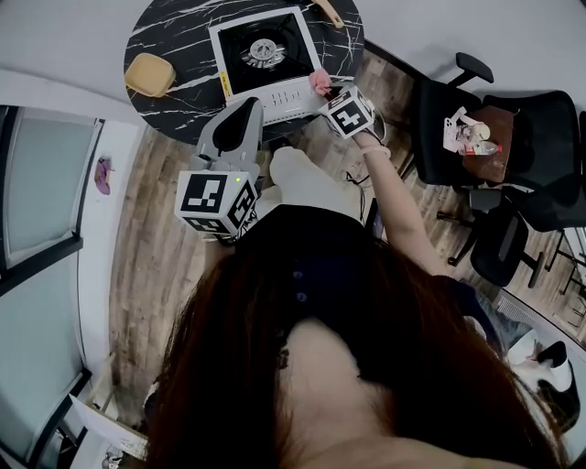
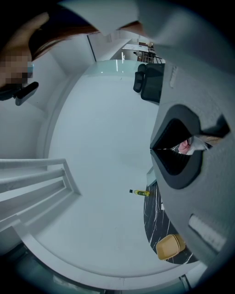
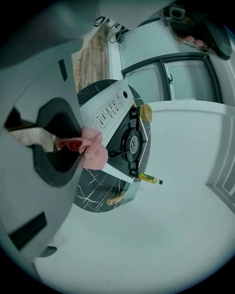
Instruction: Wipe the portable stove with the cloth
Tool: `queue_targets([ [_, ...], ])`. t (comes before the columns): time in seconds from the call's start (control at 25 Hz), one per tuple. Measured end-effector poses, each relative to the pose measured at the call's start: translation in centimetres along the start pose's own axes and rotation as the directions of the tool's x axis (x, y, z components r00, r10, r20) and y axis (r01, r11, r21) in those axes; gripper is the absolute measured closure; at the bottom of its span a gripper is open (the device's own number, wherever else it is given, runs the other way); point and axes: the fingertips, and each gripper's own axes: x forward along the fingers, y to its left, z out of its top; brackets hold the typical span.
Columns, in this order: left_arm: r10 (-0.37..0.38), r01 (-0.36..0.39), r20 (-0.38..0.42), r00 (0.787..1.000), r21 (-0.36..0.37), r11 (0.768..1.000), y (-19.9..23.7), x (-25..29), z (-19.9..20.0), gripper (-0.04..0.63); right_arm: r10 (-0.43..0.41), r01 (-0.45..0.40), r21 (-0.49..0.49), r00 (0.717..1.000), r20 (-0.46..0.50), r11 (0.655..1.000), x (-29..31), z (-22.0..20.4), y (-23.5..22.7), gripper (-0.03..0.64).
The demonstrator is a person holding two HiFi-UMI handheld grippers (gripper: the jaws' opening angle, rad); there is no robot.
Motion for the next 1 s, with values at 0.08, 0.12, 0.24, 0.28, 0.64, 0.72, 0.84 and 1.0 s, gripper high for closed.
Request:
queue_targets([
  [0.08, 0.002, -0.002, 0.001, 1.000, 0.002, 1.000, 0.0, -0.6, -0.1, 0.583, -0.001, 0.001, -0.003, 1.000, -0.008, 1.000, -0.1, -0.1, 0.4, 0.575],
  [0.12, 0.004, -0.004, 0.001, 1.000, 0.003, 1.000, 0.1, -0.9, -0.1, 0.583, -0.003, 0.003, -0.009, 1.000, -0.008, 1.000, -0.1, 0.0, 0.5, 0.575],
  [0.24, 0.014, -0.014, 0.005, 1.000, 0.005, 1.000, 0.2, -1.8, 0.0, 0.583, -0.018, 0.018, -0.014, 1.000, -0.013, 1.000, -0.2, 0.0, 0.6, 0.575],
  [0.28, 0.017, -0.017, 0.006, 1.000, 0.004, 1.000, 0.3, -2.2, -0.1, 0.583, -0.020, 0.020, -0.011, 1.000, -0.017, 1.000, -0.1, -0.1, 0.6, 0.575],
  [0.64, 0.048, -0.048, 0.018, 0.999, 0.006, 0.999, 1.1, -4.8, -0.3, 0.581, -0.008, 0.008, -0.020, 1.000, -0.014, 1.000, -0.1, 0.5, 2.5, 0.575],
  [0.72, 0.056, -0.057, 0.018, 0.998, 0.006, 0.998, 1.3, -5.3, -0.3, 0.582, 0.002, -0.002, -0.030, 1.000, -0.002, 1.000, 0.2, 0.9, 3.0, 0.574],
  [0.84, 0.072, -0.072, 0.020, 0.997, 0.002, 0.997, 1.6, -6.1, -0.3, 0.583, 0.015, -0.014, -0.049, 1.000, 0.017, 0.999, 0.5, 1.7, 3.8, 0.574],
  [1.0, 0.106, -0.105, 0.029, 0.994, -0.013, 0.994, 2.1, -7.3, -0.4, 0.583, 0.029, -0.028, -0.060, 0.999, 0.013, 0.998, 0.8, 2.0, 4.8, 0.574],
])
